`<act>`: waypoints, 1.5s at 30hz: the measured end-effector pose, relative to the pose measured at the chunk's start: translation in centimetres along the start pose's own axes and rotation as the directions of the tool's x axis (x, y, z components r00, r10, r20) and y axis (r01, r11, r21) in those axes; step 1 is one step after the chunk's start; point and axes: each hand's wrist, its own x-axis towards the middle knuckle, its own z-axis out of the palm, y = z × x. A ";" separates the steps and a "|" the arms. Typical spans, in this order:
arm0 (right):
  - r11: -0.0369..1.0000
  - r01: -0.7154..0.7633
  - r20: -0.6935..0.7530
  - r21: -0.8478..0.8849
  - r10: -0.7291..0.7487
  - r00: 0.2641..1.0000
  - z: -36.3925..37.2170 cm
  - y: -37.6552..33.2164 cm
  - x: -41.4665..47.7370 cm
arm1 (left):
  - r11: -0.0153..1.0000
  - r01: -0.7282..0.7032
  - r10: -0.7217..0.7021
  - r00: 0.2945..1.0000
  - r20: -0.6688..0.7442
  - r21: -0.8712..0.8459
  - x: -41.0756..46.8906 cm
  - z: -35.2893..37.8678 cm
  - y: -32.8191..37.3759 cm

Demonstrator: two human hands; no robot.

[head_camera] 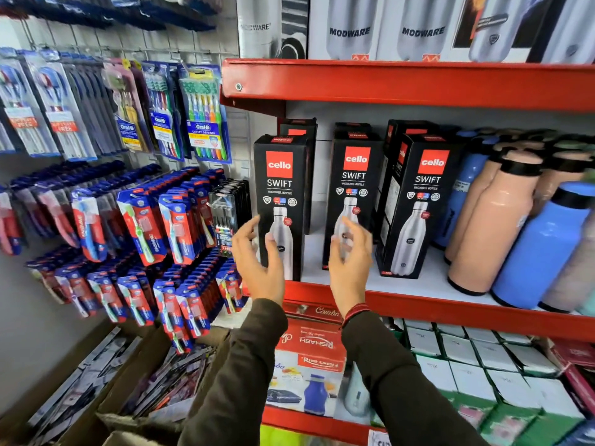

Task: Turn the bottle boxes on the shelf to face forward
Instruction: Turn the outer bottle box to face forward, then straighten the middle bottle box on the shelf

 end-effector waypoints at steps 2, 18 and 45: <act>0.998 0.047 -0.063 -0.028 -0.049 0.997 -1.5 0.3 1.1 | 0.993 -0.121 0.121 0.992 0.045 -0.008 -0.7 1.5 1.4; 0.939 -0.263 0.197 -0.219 0.307 0.931 -4.2 4.9 6.2 | 0.887 0.433 -0.458 0.771 0.443 0.163 -1.3 12.0 0.8; 0.981 -0.166 0.084 -0.100 0.174 0.981 -7.1 2.6 0.3 | 0.925 0.364 -0.378 0.863 0.334 0.107 -4.5 7.0 2.0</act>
